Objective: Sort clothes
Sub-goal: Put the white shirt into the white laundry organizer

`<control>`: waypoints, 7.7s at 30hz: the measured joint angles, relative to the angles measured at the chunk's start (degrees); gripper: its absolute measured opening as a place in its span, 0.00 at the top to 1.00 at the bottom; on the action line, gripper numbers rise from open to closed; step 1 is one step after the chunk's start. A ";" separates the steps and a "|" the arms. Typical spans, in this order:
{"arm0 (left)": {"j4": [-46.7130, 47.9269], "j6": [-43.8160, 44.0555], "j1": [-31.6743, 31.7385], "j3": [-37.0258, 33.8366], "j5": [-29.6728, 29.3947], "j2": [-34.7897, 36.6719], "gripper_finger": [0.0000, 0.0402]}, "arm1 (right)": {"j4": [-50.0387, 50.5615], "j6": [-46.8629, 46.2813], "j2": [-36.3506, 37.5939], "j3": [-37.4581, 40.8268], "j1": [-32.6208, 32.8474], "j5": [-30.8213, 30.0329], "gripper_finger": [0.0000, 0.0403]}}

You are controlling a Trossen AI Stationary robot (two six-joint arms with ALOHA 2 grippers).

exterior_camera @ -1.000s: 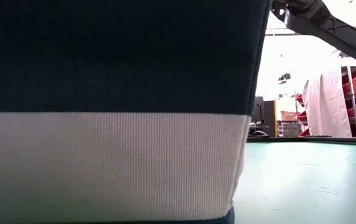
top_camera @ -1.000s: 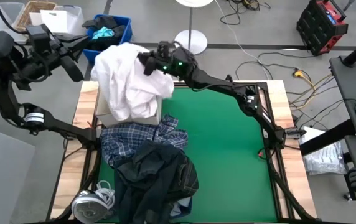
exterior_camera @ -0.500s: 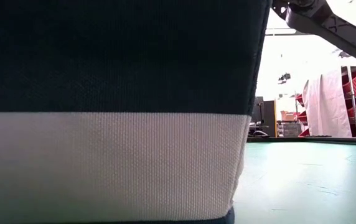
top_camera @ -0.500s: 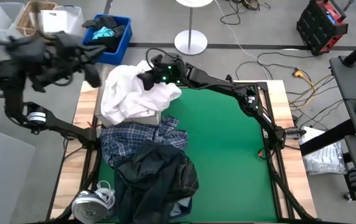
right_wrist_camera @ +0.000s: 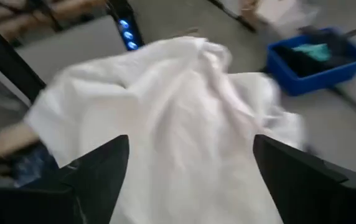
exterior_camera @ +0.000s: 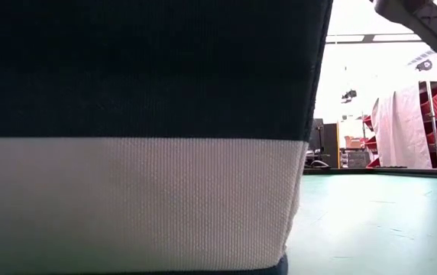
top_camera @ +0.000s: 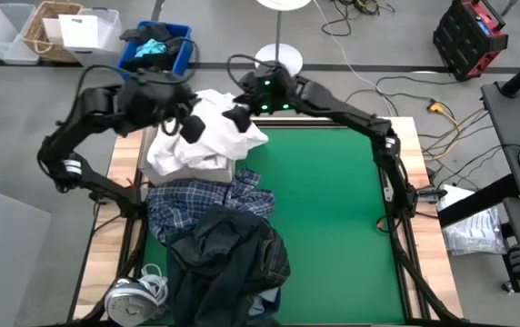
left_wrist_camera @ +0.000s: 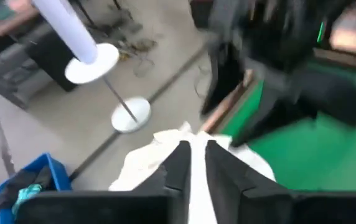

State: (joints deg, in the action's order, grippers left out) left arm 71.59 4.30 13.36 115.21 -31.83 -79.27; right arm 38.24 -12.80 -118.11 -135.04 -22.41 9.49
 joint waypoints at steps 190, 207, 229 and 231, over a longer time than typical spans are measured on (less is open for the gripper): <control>-4.77 -31.58 25.99 -19.51 39.18 -10.96 0.36 | 27.05 10.59 24.36 16.24 0.79 -8.01 0.36; -5.88 -32.76 26.13 -19.68 40.14 -20.02 0.47 | 27.51 9.76 24.36 16.24 0.81 -7.99 0.38; 18.59 -27.88 28.46 -19.33 29.72 -10.74 1.00 | 27.53 9.99 24.36 16.24 0.82 -7.99 0.39; 18.12 -25.14 28.70 -19.58 26.28 -8.74 1.00 | 27.54 9.97 24.36 16.24 0.81 -7.99 0.40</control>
State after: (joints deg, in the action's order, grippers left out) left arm 89.71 -20.85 42.05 95.63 -5.55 -88.01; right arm 65.78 -2.83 -93.76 -118.80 -21.61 1.50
